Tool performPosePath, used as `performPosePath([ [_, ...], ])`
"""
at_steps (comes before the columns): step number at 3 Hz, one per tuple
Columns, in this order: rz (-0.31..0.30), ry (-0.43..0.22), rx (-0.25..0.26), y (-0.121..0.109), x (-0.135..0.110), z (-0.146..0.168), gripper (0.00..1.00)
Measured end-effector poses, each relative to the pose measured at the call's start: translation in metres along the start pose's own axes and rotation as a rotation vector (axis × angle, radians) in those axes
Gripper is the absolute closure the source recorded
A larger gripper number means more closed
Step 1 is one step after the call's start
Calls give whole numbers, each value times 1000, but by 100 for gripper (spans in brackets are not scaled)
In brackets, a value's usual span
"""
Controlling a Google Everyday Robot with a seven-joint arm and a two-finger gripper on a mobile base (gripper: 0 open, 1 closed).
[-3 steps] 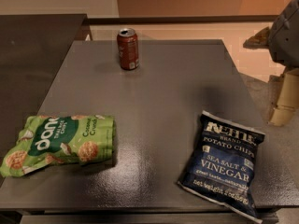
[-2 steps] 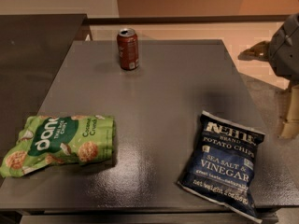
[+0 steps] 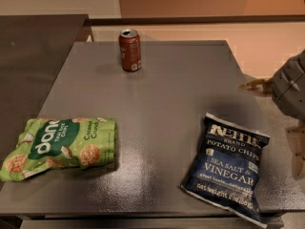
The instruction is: Move blue chip bag near green rice chip bag
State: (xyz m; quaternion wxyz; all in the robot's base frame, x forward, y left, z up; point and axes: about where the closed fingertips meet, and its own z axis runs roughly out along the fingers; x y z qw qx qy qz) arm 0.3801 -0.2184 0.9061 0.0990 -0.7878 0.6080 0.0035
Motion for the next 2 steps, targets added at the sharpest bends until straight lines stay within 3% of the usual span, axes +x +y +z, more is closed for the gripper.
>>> performPosePath([
  [2,-127,-56,-73,32,-20,42,0],
])
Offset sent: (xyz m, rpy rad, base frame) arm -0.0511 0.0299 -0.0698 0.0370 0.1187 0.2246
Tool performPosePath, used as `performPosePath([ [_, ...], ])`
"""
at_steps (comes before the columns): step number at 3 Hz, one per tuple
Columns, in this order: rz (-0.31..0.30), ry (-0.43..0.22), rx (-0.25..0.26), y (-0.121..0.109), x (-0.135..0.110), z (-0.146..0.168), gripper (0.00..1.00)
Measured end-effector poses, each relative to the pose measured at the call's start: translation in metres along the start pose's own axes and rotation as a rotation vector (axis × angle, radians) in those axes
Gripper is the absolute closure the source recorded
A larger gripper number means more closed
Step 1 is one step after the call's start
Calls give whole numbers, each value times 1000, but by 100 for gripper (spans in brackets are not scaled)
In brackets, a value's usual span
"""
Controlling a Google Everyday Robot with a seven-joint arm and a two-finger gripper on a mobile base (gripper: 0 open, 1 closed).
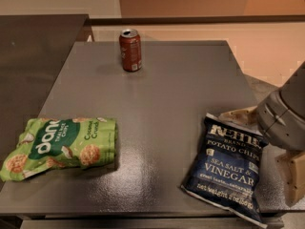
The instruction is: Move blue chip bag near green rice chip bag
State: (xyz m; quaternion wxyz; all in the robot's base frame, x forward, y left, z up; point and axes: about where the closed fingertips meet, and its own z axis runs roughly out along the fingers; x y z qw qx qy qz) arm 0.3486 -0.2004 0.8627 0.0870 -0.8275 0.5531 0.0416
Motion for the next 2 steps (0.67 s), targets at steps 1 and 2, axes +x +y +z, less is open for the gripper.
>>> performPosePath([
  [1,-50,-27,-17,4,-16,16,0],
  [2,-90,-41,-22,3,-32,23,0],
])
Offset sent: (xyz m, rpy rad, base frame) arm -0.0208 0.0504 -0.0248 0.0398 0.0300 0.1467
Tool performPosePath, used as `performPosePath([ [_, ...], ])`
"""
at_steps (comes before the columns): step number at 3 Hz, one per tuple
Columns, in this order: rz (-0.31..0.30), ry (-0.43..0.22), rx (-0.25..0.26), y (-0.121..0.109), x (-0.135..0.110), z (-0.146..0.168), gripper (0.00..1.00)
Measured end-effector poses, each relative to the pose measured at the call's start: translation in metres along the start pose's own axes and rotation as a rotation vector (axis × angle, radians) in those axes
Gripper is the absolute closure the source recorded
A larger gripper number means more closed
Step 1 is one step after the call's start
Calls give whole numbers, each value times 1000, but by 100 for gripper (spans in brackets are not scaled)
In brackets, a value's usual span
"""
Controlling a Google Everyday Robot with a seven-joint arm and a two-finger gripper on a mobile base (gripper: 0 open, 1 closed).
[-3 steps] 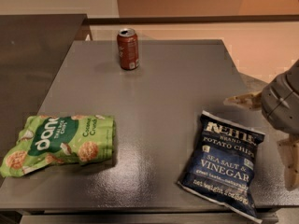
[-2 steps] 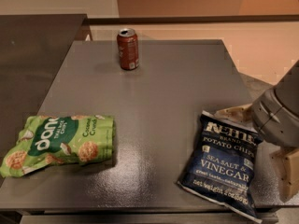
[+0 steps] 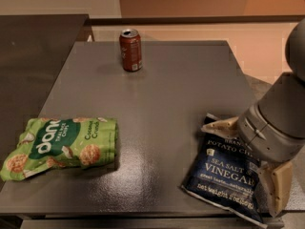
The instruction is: Move blue chip bag near green rice chip bag
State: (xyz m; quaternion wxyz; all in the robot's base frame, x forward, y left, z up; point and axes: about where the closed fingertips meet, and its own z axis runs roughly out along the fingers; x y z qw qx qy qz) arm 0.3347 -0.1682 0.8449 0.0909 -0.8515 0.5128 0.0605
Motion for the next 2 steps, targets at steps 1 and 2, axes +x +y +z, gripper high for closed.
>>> performPosePath([
  [1,-11,9,2,-5,-6,3,19],
  [2,-5,14,3,-10,-8,0,42],
])
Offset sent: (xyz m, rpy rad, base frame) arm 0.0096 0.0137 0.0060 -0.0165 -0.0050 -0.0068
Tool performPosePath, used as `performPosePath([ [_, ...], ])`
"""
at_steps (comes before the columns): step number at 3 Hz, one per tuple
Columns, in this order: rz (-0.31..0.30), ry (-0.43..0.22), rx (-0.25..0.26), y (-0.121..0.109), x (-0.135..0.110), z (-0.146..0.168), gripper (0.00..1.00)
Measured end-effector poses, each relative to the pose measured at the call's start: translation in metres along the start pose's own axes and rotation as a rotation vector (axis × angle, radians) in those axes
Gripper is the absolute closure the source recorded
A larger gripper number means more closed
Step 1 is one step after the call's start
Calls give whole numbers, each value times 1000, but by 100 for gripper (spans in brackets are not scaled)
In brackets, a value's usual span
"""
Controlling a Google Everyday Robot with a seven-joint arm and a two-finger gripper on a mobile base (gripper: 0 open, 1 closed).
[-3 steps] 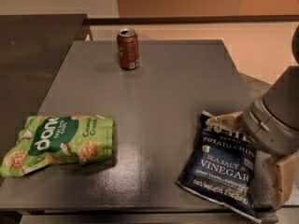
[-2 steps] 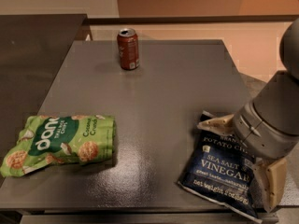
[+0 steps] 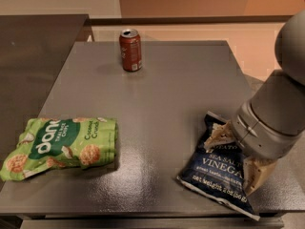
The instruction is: Move blue chip bag near green rice chip bag
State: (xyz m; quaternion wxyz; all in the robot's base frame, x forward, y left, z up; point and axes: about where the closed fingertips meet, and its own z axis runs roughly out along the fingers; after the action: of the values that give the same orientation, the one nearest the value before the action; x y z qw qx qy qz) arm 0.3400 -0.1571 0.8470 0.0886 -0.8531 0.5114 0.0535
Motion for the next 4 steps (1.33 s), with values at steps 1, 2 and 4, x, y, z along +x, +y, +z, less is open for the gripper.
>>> performPosePath([
  [1,6,4,9,-7,-3,-6,65],
  [2,4,5,32,-16,-12,-15,88],
  [4,-38,-42,82,-43,-68,-28,100],
])
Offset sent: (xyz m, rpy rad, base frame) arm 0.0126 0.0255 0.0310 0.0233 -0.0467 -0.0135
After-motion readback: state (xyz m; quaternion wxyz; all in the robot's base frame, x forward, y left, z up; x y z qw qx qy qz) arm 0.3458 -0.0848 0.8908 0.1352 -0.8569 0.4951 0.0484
